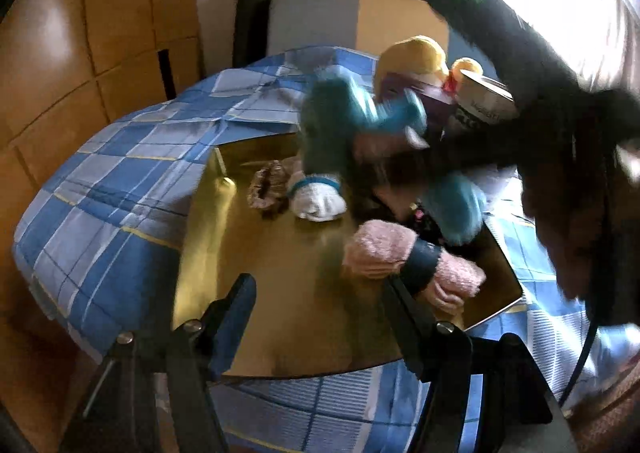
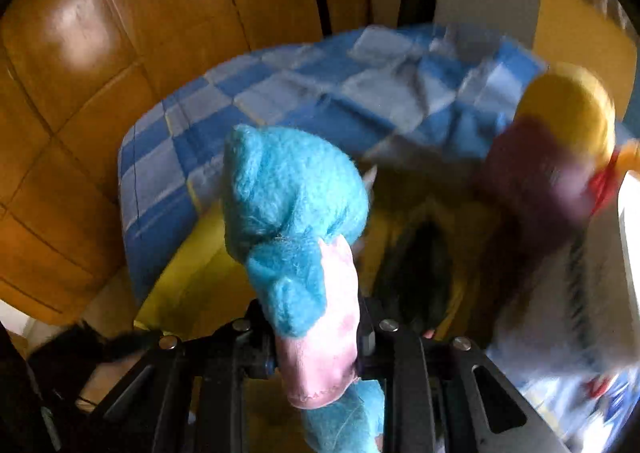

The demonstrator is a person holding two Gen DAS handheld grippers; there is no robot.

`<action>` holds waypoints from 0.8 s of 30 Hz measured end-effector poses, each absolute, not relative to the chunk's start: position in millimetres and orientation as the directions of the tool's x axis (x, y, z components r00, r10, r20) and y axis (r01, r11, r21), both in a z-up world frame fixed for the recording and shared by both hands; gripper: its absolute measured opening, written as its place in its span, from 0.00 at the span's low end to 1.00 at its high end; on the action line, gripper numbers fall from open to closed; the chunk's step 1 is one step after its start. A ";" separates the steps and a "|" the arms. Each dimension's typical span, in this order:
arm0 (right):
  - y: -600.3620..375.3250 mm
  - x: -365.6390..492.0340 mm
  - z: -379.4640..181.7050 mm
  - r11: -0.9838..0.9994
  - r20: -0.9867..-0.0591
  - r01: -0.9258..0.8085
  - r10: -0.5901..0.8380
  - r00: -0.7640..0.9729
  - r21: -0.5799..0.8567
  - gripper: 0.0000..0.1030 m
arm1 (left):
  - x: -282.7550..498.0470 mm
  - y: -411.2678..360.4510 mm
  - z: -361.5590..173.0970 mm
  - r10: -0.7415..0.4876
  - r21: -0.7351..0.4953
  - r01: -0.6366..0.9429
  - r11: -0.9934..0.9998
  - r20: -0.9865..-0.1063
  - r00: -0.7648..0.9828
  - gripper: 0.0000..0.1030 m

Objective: Organize soft objects
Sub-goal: 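Carry the blue plush toy onto the gold tray and open the right tool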

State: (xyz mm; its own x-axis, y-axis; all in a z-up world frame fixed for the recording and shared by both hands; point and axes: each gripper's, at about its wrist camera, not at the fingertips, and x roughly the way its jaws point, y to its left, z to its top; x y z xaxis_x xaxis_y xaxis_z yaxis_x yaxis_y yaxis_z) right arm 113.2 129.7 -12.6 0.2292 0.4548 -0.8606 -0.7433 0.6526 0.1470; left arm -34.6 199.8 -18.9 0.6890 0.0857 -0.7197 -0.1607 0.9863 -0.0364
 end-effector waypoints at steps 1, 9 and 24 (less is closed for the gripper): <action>128.7 109.1 -19.7 0.656 -0.868 -0.741 0.443 0.224 0.144 0.24 | -35.9 201.5 -18.8 0.092 -0.036 -0.169 0.985 -0.719 0.689 0.64; 133.8 100.6 -56.1 0.691 -0.894 -0.712 0.389 0.222 0.124 0.29 | -43.2 214.0 -18.5 0.129 -0.036 -0.222 0.974 -0.722 0.680 0.64; 100.3 80.6 -15.5 0.691 -0.815 -0.683 0.524 0.248 0.236 0.42 | -49.2 211.3 -10.2 0.127 -0.045 -0.224 0.974 -0.706 0.697 0.70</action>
